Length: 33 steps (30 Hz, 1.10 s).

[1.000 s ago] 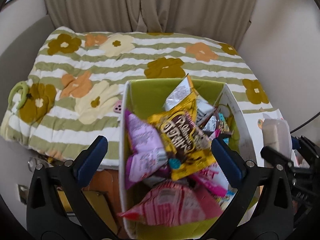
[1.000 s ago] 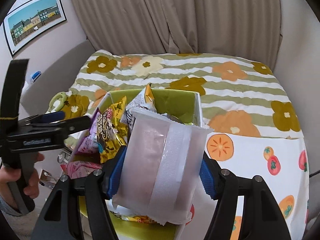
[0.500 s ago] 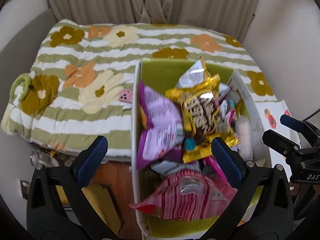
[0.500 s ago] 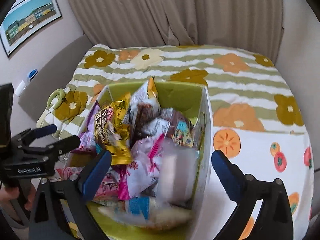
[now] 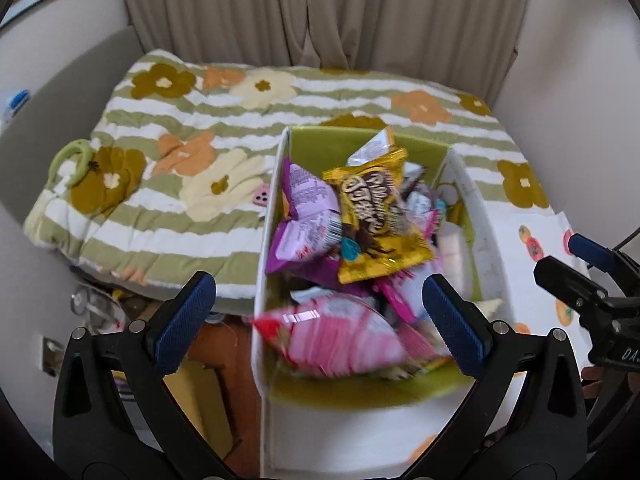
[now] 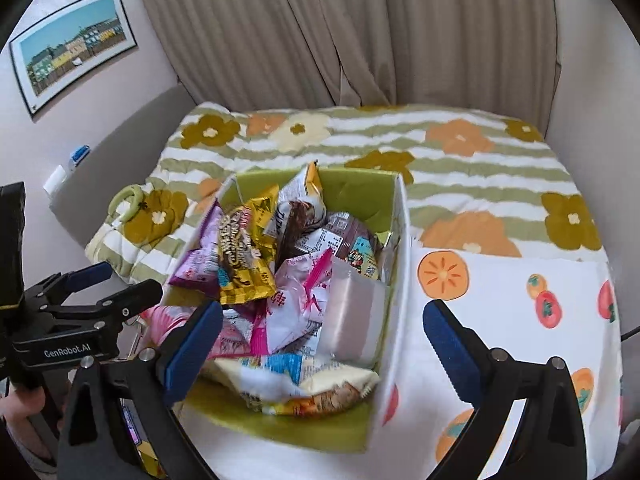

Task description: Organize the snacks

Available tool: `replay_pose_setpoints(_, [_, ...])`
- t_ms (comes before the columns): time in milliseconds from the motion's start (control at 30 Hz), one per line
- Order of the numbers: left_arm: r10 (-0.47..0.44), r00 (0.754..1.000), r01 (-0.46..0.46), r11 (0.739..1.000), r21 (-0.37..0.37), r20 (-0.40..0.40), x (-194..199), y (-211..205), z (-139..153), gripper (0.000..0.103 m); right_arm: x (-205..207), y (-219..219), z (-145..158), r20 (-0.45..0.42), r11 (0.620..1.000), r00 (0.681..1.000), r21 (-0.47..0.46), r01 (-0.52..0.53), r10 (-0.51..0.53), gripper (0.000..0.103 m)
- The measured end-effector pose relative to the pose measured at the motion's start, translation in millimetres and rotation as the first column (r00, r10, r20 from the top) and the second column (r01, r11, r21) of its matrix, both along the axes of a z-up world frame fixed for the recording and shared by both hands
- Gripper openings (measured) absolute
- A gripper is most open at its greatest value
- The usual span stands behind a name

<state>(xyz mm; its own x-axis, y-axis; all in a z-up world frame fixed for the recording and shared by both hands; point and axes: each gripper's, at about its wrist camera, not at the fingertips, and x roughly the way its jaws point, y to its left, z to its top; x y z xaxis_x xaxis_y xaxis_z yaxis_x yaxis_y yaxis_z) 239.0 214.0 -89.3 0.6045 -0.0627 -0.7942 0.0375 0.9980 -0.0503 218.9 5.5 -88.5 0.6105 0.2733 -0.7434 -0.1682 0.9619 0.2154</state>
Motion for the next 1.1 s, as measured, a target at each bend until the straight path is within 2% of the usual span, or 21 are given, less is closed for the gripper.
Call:
replay_pose_setpoints(167, [0.042,0.996,-0.047,0.997,0.060,0.084,-53,-26,31,0.103,-49,-25,33,0.086,0.999,0.996,-0.014,0.033,-0.032,0.100])
replay_pose_setpoints(400, [0.033,0.973,-0.037,0.999,0.016,0.228,-131,-57,66,0.103,-115,-62,66,0.177,0.993,0.980,-0.057,0.106,-0.095,0.100])
replay_pose_setpoints(633, [-0.009,0.944,0.009,1.000,0.002,0.330,-185,-84,82,0.103,-169,-93,84,0.265,0.974,0.951,-0.119,0.195,-0.158,0.100])
replay_pose_setpoints(767, [-0.015,0.934,0.017,1.000,-0.002,0.357,-199,-96,86,0.103,-186,-103,83,0.287,0.963,0.937,-0.120,0.240,-0.198,0.100])
replay_pose_setpoints(1100, [-0.041,0.927,0.036,0.999,0.020,0.374,-205,-105,90,0.103,-196,-109,78,0.284,0.960,0.932,-0.099,0.262,-0.225,0.100])
